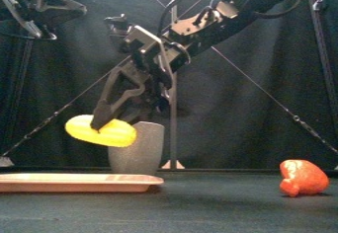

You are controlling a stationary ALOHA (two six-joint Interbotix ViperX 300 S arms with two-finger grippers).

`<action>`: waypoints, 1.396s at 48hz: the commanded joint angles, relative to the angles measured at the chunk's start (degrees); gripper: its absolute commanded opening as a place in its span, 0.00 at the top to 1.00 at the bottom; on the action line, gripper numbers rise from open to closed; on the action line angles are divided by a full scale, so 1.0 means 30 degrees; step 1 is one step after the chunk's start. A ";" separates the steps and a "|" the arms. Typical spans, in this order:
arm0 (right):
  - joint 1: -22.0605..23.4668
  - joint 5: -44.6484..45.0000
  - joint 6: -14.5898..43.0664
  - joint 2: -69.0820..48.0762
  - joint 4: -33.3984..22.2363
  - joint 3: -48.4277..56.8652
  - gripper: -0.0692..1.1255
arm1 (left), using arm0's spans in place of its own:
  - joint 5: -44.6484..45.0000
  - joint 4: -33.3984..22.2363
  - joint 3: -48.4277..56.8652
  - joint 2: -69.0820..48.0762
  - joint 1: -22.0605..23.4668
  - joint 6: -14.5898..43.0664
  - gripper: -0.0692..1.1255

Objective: Pick the corn then place it on the pink plate
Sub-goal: Drop corn on the pink plate and return to neutral

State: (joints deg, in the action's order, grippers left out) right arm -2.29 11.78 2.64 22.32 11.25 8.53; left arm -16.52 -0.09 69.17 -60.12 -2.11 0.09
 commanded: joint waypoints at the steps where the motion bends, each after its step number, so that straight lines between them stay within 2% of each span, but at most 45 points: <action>1: 0.0176 -0.0029 -0.0088 -0.0146 -0.0059 -0.0879 0.34 | -0.0088 0.0029 -0.0410 0.0000 -0.0059 0.0000 0.97; 10: 0.0264 -0.0059 -0.0088 -0.0176 -0.0410 -0.0762 0.14 | -0.0088 0.0029 -0.0410 0.0000 -0.0059 0.0000 0.97; 15: 0.0264 0.0059 0.0000 -0.0557 -0.0791 -0.0498 0.08 | -0.0088 0.0029 -0.0410 0.0000 -0.0059 0.0000 0.97; 26: 0.0557 0.0059 0.0088 -0.3486 -0.2432 0.0703 0.08 | -0.0088 -0.0029 -0.0381 0.0000 -0.0059 -0.0029 0.97; 37: 0.1260 -0.0820 -0.0205 -0.7822 -0.2900 0.3281 0.08 | -0.0088 -0.0029 -0.0322 0.0000 -0.0029 -0.0029 0.97; 47: 0.1289 -0.3340 -0.0029 -1.2217 -0.4160 0.6768 0.08 | -0.0088 0.0029 -0.0352 0.0000 -0.0059 0.0000 0.97; 57: 0.1172 -0.7266 0.0000 -1.7021 -0.4336 1.1367 0.08 | -0.0117 0.0146 -0.0322 0.0000 -0.0059 0.0000 0.97; 67: 0.1172 -0.8027 0.0000 -2.1387 -0.4365 1.4678 0.08 | -0.0088 0.0146 -0.0322 -0.0029 -0.0146 0.0029 0.97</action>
State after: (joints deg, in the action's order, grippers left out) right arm 1.32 -11.60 2.90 -37.35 -1.76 50.71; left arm -16.52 0.18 69.17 -60.21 -2.29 0.09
